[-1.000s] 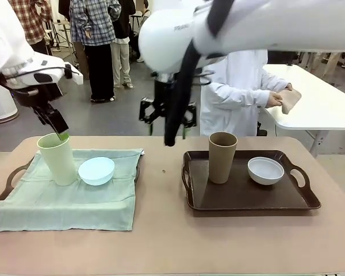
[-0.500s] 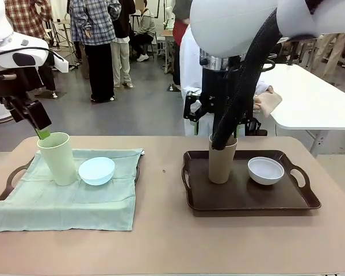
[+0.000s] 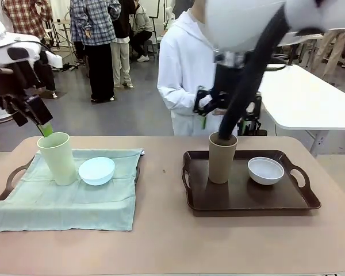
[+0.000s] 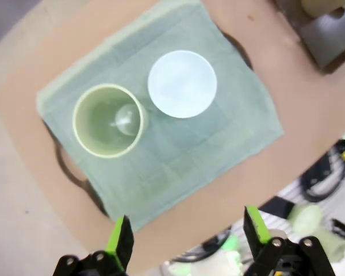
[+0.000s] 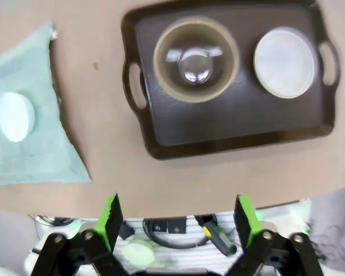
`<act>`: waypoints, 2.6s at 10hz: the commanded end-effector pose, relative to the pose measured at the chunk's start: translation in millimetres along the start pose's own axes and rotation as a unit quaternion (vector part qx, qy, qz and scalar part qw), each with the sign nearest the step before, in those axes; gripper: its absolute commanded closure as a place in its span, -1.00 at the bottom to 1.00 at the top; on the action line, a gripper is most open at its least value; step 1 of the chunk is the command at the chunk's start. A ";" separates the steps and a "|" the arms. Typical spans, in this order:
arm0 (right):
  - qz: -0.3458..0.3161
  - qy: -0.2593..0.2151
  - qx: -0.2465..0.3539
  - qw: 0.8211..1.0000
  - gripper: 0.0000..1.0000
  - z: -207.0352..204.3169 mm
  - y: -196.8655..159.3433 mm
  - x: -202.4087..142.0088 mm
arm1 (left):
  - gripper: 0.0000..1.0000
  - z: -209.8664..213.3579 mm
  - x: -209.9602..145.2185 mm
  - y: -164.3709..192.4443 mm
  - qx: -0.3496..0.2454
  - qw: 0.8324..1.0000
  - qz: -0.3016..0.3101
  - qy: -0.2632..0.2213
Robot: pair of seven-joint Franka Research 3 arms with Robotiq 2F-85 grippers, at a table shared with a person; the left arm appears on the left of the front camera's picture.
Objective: Set up a tray with a mat and arrange the tableware.
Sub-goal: Pick up the Picnic Bowl and Reusable plastic cup from the Handle tray in front of the human's position and hold them in the air.
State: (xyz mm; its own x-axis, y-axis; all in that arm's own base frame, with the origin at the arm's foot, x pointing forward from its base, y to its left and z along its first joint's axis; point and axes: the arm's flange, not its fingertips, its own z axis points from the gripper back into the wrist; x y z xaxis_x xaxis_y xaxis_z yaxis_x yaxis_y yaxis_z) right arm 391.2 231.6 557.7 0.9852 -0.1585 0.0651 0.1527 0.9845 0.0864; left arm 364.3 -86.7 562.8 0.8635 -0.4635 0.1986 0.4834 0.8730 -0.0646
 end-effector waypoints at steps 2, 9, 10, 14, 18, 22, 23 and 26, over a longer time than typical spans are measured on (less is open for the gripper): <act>0.000 0.004 0.080 0.997 -1.00 3.0 -112.7 -16.5 | -1.00 22.0 -21.7 25.2 -0.096 0.992 0.075 -0.021; -0.009 -0.023 0.128 0.992 -1.00 6.4 -198.2 -47.1 | -1.00 22.4 -51.3 84.2 -0.158 0.981 0.106 -0.037; 0.043 0.010 0.192 0.980 -1.00 -3.1 -204.5 -32.7 | -1.00 18.1 -48.2 91.0 -0.218 0.962 0.153 -0.055; 0.002 0.020 0.376 0.926 -1.00 -10.3 -361.0 -23.1 | -1.00 13.6 -96.7 162.1 -0.389 0.892 0.224 -0.047; -0.036 -0.013 0.446 0.894 -1.00 -22.3 -436.8 -53.7 | -1.00 7.6 -137.3 219.2 -0.467 0.836 0.271 -0.096; -0.056 -0.014 0.447 0.893 -1.00 -22.9 -450.0 -62.5 | -1.00 0.9 -147.1 222.0 -0.463 0.832 0.290 -0.094; -0.056 -0.014 0.447 0.893 -1.00 -22.9 -450.0 -62.5 | -1.00 0.9 -147.1 222.0 -0.463 0.832 0.290 -0.094; -0.056 -0.014 0.447 0.893 -1.00 -22.9 -450.0 -62.5 | -1.00 0.9 -147.1 222.0 -0.463 0.832 0.290 -0.094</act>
State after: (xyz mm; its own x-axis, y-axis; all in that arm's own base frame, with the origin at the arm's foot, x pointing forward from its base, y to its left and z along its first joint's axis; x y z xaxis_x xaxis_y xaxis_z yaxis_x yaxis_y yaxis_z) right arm 264.5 -197.7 491.3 0.9601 -0.2790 0.0206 0.1303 0.5110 0.8496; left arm 345.4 174.6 520.6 0.9943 0.1067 0.0092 -0.0370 0.4228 -0.9055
